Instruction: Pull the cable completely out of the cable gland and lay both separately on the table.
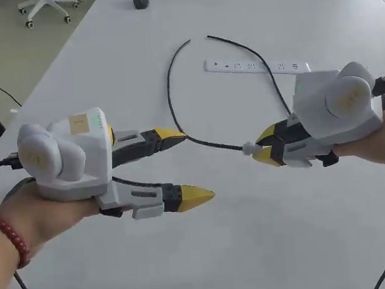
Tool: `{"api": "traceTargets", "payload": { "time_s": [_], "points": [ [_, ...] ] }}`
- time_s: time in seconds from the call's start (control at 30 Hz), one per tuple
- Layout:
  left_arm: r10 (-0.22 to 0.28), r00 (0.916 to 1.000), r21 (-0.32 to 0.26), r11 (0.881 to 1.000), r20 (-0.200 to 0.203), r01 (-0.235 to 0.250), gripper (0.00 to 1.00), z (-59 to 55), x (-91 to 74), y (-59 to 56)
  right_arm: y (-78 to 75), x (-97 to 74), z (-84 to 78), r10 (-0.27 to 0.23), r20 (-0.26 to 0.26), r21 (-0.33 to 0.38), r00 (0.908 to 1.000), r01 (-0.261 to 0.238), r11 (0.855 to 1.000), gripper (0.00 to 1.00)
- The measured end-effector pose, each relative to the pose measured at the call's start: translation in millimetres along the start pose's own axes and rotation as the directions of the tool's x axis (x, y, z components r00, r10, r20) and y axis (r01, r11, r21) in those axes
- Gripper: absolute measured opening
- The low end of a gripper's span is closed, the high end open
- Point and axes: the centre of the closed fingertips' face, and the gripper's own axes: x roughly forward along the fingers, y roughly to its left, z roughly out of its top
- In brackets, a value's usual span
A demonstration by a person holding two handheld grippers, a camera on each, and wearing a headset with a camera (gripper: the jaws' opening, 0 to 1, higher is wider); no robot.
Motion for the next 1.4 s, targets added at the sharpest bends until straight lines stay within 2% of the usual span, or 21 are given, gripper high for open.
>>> {"api": "traceTargets", "payload": {
  "time_s": [0.13,0.2,0.33,0.43,0.53,0.63,0.67,0.83,0.93,1.13,1.3,1.4],
  "points": [
    [-0.035,0.9994,0.015,0.999,-0.003,0.035,0.59,2.2,14.5,4.8,6.7,-10.4,9.5,-0.005,0.015,-0.012,0.9999,0.005,1.0,0.08],
    [-0.07,0.9975,0.032,0.997,-0.005,0.07,0.57,3.9,21.5,2.9,11.1,-12.9,13.1,-0.001,0.017,-0.018,0.9999,0.001,1.0,0.08],
    [-0.134,0.991,0.068,0.989,-0.007,0.134,0.46,11.7,34.4,-2.8,20.3,-15.9,23.0,0.009,0.028,-0.034,0.9996,-0.008,0.999,0.08],
    [-0.155,0.988,0.078,0.985,-0.001,0.154,0.4,18.6,41.3,-4.2,25.5,-17.9,29.3,0.018,0.036,-0.047,0.9992,-0.017,0.999,0.08],
    [-0.169,0.9856,0.091,0.981,0.002,0.168,0.4,24.7,45.1,-4.8,30.4,-21.0,35.5,0.036,0.048,-0.059,0.9982,-0.033,0.998,0.08],
    [-0.19,0.9816,0.12,0.974,-0.021,0.191,0.38,25.3,44.9,-4.6,33.9,-24.6,39.1,0.052,0.049,-0.079,0.9975,-0.048,0.996,0.08],
    [-0.211,0.977,0.135,0.968,-0.029,0.213,0.36,25.8,43.3,-6.5,33.5,-26.2,41.1,0.046,0.052,-0.086,0.9976,-0.041,0.995,0.08],
    [-0.253,0.9656,0.175,0.95,-0.059,0.26,0.28,24.1,38.7,-10.8,36.3,-28.7,44.9,0.067,0.058,-0.108,0.9961,-0.06,0.992,0.08],
    [-0.27,0.962,0.177,0.946,-0.044,0.273,0.25,26.9,35.3,-11.8,38.1,-29.4,46.7,0.079,0.062,-0.11,0.995,-0.072,0.991,0.08],
    [-0.283,0.9579,0.2,0.937,-0.051,0.287,0.25,26.4,35.5,-15.9,40.3,-29.7,48.8,0.092,0.064,-0.117,0.9938,-0.084,0.99,0.08],
    [-0.289,0.9549,0.223,0.929,-0.07,0.297,0.22,21.7,37.2,-20.7,42.5,-30.4,50.0,0.103,0.064,-0.123,0.9926,-0.095,0.988,0.08],
    [-0.288,0.9564,0.215,0.932,-0.051,0.292,0.19,24.6,38.1,-20.8,42.6,-29.7,49.0,0.11,0.066,-0.118,0.9917,-0.102,0.988,0.08]
  ]
}}
